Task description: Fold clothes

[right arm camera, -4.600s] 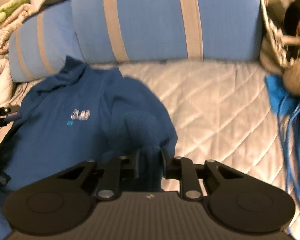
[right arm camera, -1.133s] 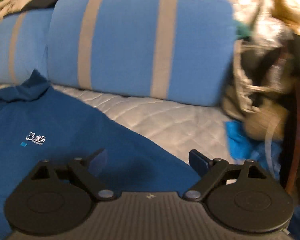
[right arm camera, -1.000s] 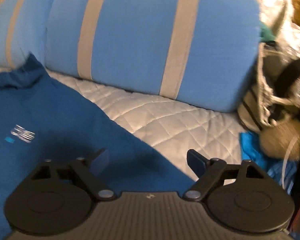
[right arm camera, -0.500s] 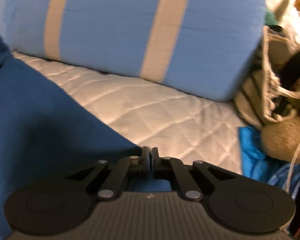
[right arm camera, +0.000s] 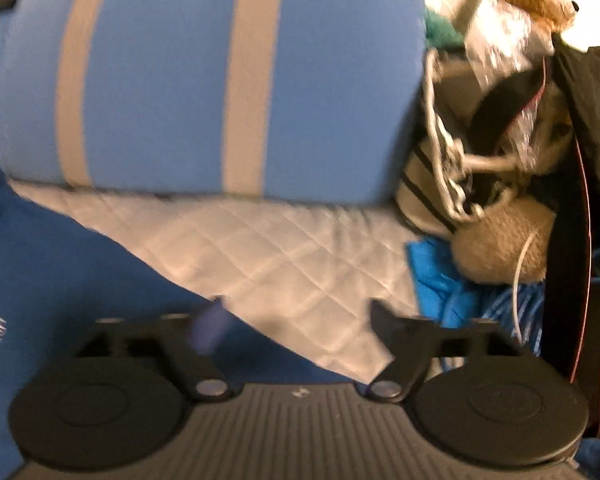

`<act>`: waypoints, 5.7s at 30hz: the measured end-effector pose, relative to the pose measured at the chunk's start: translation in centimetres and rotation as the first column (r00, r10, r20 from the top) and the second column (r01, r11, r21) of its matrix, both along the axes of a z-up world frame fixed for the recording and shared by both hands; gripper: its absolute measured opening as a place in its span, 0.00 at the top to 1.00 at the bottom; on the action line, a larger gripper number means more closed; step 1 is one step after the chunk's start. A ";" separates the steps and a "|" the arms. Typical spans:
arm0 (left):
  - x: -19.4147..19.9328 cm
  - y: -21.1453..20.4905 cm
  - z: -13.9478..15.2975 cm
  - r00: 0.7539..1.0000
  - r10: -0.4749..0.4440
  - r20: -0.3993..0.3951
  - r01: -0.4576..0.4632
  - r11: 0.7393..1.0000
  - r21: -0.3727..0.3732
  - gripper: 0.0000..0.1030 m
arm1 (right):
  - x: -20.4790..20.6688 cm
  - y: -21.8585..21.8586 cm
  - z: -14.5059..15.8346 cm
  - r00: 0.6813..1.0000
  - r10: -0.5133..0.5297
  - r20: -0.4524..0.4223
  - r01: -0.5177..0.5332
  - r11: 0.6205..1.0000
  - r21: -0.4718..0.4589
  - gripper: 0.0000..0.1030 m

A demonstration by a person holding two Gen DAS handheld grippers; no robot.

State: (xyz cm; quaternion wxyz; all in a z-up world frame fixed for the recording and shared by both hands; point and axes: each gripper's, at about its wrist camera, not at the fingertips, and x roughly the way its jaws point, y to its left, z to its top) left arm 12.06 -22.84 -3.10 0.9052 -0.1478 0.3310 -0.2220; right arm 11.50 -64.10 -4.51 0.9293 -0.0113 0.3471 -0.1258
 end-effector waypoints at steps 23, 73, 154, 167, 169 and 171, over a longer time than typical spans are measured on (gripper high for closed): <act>-2.2 1.5 2.4 0.991 0.056 0.123 -0.066 0.995 0.075 0.21 | -1.2 17.1 3.0 0.990 0.134 0.049 -0.136 0.990 0.039 0.00; 3.7 9.0 4.1 0.954 -0.055 0.295 -0.124 0.822 0.555 0.21 | -1.6 28.9 -3.0 0.992 0.121 0.047 -0.130 0.937 0.325 0.00; -1.1 7.2 6.3 0.963 -0.193 0.186 0.020 0.743 0.669 0.96 | -0.5 28.3 -4.7 0.986 0.161 -0.049 -0.125 0.896 0.426 0.00; 9.6 5.0 2.8 0.988 -0.152 0.013 0.109 0.768 0.631 0.95 | -0.4 28.4 -4.9 0.984 0.168 -0.066 -0.123 0.892 0.435 0.00; 10.8 4.0 2.2 0.985 -0.172 0.000 0.138 0.786 0.602 0.89 | -0.3 28.4 -5.0 0.983 0.169 -0.068 -0.124 0.894 0.431 0.00; 11.6 3.2 1.9 0.982 -0.190 -0.019 0.168 0.811 0.560 0.65 | -0.2 28.5 -5.1 0.983 0.170 -0.074 -0.123 0.896 0.426 0.00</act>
